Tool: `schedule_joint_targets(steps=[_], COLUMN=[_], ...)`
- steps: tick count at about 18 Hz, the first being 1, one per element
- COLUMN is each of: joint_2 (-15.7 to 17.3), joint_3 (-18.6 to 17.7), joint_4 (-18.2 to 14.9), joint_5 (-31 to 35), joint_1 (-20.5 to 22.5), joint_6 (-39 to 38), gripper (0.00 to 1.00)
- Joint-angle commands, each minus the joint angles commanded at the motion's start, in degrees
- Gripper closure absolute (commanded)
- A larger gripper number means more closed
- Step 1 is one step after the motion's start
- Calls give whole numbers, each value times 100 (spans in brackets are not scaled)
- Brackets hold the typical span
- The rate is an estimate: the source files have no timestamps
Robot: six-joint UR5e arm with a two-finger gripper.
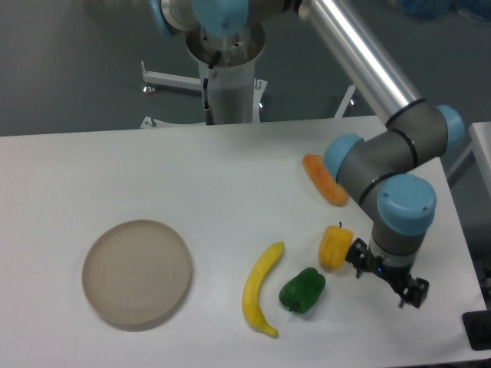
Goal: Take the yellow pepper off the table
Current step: 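Lower the gripper over the yellow bell pepper, fingers around it, then close the gripper on the yellow bell pepper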
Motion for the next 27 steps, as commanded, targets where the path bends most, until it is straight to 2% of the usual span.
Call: schedule_joint_targets(steps=[2, 4, 9, 18, 21, 23, 27], joint_2=[202, 378, 537, 476, 458, 467, 476], joint_3=[-237, -501, -932, -1056, -1100, -1292, -1372], joint_4=[-299, -309, -257, -195, 85, 130, 148], joint_5=[0, 0, 26, 246, 281, 386, 466], joint_1=[0, 0, -140, -202, -185, -176, -176], joint_6=[-44, -131, -553, -475, -466, -466, -475], gripper=[0, 0, 0, 0, 0, 0, 0])
